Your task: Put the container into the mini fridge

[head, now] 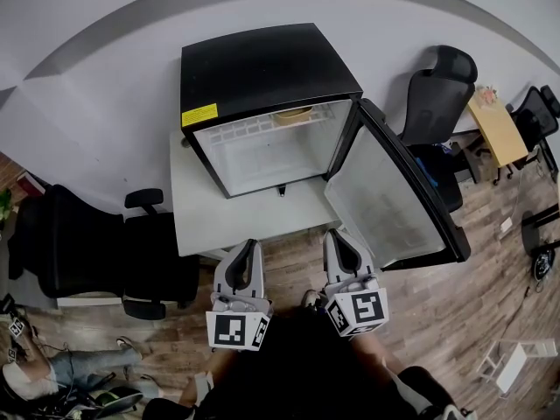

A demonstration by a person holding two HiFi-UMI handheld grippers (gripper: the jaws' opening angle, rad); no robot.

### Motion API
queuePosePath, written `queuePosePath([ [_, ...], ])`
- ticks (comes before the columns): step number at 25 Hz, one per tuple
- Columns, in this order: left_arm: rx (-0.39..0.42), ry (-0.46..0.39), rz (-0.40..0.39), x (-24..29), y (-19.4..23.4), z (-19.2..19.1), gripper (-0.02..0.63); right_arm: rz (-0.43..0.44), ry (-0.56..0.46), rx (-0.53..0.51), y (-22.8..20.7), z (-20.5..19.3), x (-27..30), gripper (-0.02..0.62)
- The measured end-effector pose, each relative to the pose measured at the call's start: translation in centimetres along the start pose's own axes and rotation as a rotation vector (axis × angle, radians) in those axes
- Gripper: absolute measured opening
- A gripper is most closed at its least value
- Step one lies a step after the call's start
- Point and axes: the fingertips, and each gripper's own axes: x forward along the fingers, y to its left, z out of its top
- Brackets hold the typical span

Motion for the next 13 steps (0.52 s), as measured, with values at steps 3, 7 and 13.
queuePosePath([
  [3, -0.004, 0.001, 0.000, -0.16, -0.13, -0.09, 0.021, 0.008, 0.000, -0.002, 0.10, -0.07, -0.06, 0.015],
  [7, -0.006, 0.001, 0.006, -0.46, -0.13, -0.07, 0.021, 0.015, 0.003, -0.003, 0.34, -0.08, -0.12, 0.015],
  [13, -0.008, 0.002, 0.012, -0.68, -0.01, 0.00, 0.021, 0.019, 0.005, -0.005, 0.63, -0.14, -0.15, 0.015],
])
